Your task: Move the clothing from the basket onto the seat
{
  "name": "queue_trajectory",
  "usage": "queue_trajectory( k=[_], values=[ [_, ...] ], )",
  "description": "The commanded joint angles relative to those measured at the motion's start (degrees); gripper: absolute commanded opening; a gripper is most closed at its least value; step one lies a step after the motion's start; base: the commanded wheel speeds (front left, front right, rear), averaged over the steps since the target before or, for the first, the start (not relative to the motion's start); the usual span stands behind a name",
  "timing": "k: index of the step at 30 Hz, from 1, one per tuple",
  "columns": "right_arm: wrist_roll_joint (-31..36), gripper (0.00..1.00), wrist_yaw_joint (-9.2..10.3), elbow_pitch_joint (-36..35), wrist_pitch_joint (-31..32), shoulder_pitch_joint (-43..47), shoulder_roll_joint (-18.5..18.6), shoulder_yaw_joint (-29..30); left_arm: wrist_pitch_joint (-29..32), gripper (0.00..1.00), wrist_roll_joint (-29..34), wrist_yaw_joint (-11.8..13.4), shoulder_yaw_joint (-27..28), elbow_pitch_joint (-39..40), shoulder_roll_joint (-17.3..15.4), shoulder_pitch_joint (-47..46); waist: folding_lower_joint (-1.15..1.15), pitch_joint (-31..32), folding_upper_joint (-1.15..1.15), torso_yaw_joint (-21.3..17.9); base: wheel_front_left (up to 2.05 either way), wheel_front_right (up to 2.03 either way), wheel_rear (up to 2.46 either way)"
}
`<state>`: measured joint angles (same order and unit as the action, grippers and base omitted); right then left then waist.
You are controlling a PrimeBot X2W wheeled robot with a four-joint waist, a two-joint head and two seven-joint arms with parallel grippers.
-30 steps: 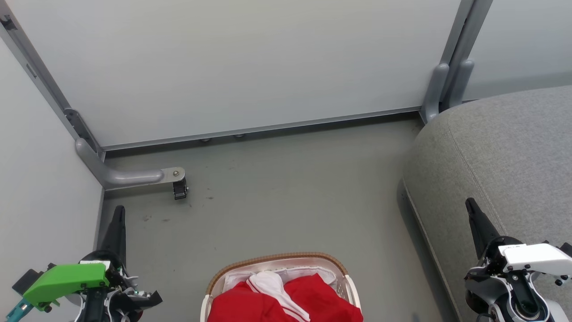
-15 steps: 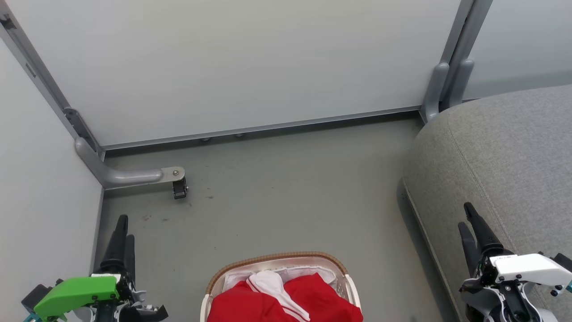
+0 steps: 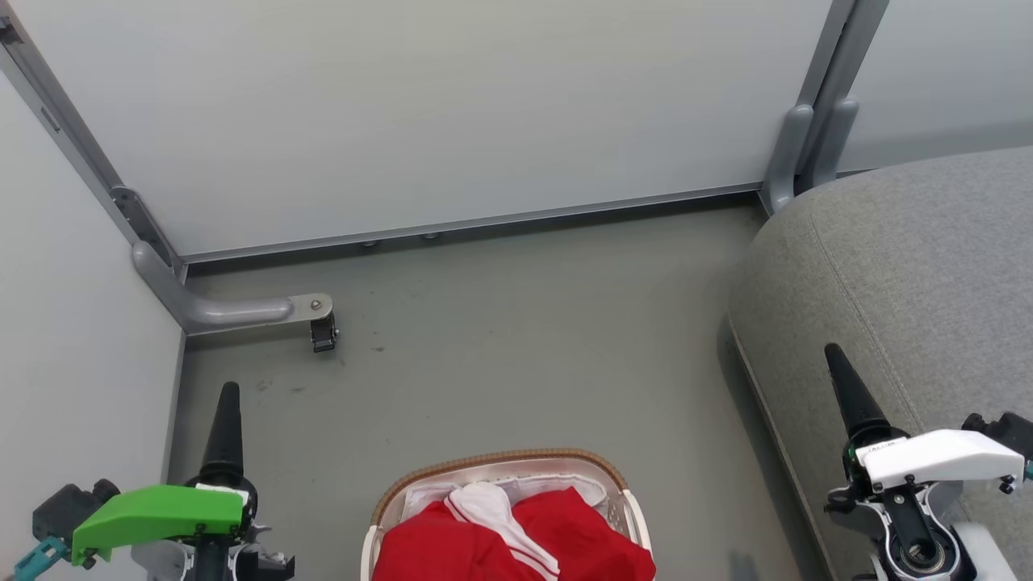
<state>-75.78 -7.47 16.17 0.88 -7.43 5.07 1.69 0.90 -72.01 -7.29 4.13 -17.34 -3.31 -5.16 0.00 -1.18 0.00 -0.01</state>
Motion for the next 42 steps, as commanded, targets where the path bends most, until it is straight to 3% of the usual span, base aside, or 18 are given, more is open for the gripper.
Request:
queue_trajectory(
  k=[1,6,16,33,42],
  values=[
    [2.59,1.0,-0.01,-0.71,-0.71,-2.15,0.93,-0.38,-0.62,1.0,3.52,-0.05,-0.22,0.71,-1.09,-2.36,0.0,-0.1,0.0,0.03,0.0,0.0,0.0],
    [8.99,1.0,-0.01,-1.26,-1.86,-2.91,1.5,-1.63,-1.79,1.0,11.6,1.33,-1.82,0.39,-1.71,-2.62,0.0,-0.25,0.0,0.15,0.0,0.0,0.0],
    [19.23,1.0,-0.01,-1.2,-3.97,-2.43,1.99,-3.3,-3.92,1.0,21.23,3.31,-4.89,-0.19,-2.68,-1.93,0.0,-0.01,0.0,0.34,0.0,0.0,0.0],
    [33.09,1.0,-0.02,-0.65,-7.12,-0.62,2.53,-4.29,-7.04,1.0,33.46,5.75,-8.45,-0.94,-3.83,-0.48,0.0,0.04,0.0,0.63,0.0,0.0,0.0],
    [39.08,1.0,-0.02,-0.43,-8.6,0.24,2.15,-4.81,-8.55,1.0,38.78,6.72,-8.27,-0.8,-2.63,0.42,0.0,-0.05,0.0,0.76,0.0,0.0,0.0]
  ],
)
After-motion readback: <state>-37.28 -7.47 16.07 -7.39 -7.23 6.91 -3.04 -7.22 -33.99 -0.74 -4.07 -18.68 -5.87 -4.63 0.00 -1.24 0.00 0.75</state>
